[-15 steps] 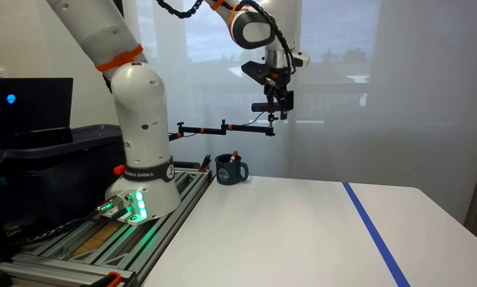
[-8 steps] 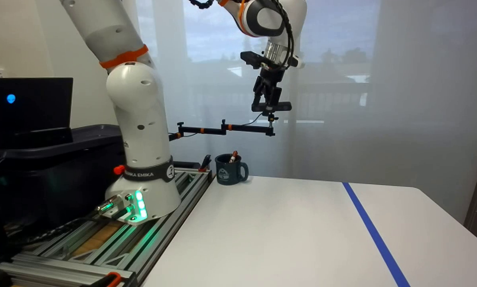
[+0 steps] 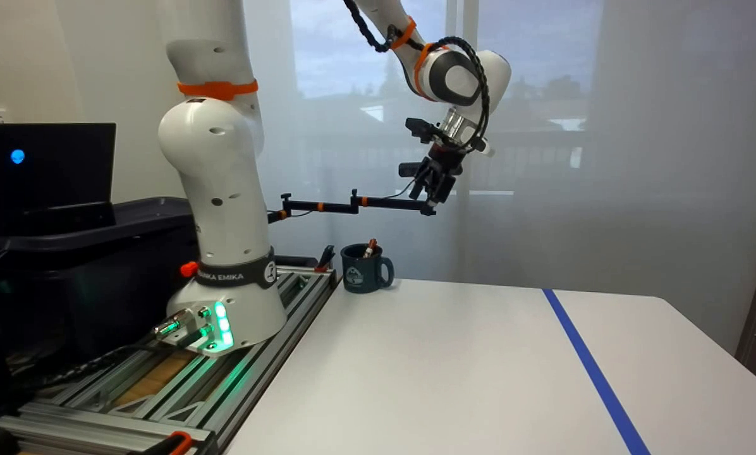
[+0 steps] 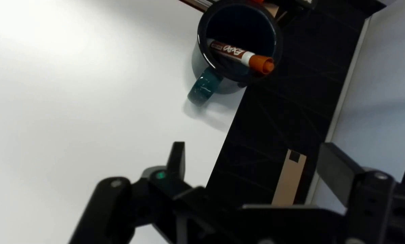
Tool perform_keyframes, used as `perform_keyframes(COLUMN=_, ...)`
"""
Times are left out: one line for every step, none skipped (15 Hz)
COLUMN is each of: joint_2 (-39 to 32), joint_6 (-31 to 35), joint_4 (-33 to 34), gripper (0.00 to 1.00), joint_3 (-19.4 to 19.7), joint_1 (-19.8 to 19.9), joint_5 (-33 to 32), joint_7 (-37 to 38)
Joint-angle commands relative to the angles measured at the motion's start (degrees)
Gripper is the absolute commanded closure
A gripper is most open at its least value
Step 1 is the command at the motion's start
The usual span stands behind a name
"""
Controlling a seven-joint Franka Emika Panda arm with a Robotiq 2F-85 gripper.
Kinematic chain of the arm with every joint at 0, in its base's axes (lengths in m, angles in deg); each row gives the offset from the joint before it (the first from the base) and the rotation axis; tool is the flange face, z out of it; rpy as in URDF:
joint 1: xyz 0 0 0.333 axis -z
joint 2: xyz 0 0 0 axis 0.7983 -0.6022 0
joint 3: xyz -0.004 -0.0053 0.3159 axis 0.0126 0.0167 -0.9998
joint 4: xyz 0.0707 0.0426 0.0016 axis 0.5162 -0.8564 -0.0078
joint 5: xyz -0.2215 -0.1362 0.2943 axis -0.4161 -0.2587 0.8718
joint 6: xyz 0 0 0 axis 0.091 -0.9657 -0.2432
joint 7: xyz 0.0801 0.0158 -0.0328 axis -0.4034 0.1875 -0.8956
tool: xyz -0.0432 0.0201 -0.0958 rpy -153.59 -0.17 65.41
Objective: Remove the marker from the cup and place it on the table
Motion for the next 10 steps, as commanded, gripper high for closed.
perform_keyframes(joint_2=-6.9, joint_6=-1.9, joint_4=6.2, gripper=0.00, joint_3=-2.0, joint_1=1.1, joint_5=-2.5, joint_7=2.6)
perform_keyframes(joint_2=-8.0, joint_6=-2.3, joint_4=7.3, gripper=0.00, joint_3=-2.2, joint_1=0.9, joint_5=-3.1, joint_7=3.5)
perform_keyframes(joint_2=-9.0, joint_6=-2.8, joint_4=8.2, gripper=0.00, joint_3=-2.3, joint_1=0.8, joint_5=-3.6, joint_7=3.9)
perform_keyframes(joint_2=-9.5, joint_6=-2.2, joint_4=8.5, gripper=0.00, joint_3=-2.4, joint_1=0.9, joint_5=-3.4, joint_7=3.8)
perform_keyframes(joint_2=-9.5, joint_6=-1.8, joint_4=8.3, gripper=0.00, joint_3=-2.5, joint_1=0.9, joint_5=-2.9, joint_7=4.2)
perform_keyframes(joint_2=-9.5, joint_6=-1.6, joint_4=8.2, gripper=0.00, joint_3=-2.6, joint_1=1.1, joint_5=-2.2, joint_7=3.2)
perform_keyframes(joint_2=-9.6, joint_6=-2.0, joint_4=8.5, gripper=0.00, joint_3=-2.7, joint_1=1.3, joint_5=-1.5, joint_7=2.6)
perform_keyframes(joint_2=-9.1, joint_6=-2.1, joint_4=8.2, gripper=0.00, joint_3=-2.9, joint_1=1.6, joint_5=0.4, joint_7=1.0)
perform_keyframes(joint_2=-9.2, joint_6=-3.0, joint_4=8.4, gripper=0.00, joint_3=-2.8, joint_1=1.7, joint_5=1.0, joint_7=1.8)
perform_keyframes(joint_2=-9.0, joint_6=-3.1, joint_4=8.3, gripper=0.00, joint_3=-3.0, joint_1=1.8, joint_5=1.9, joint_7=1.6)
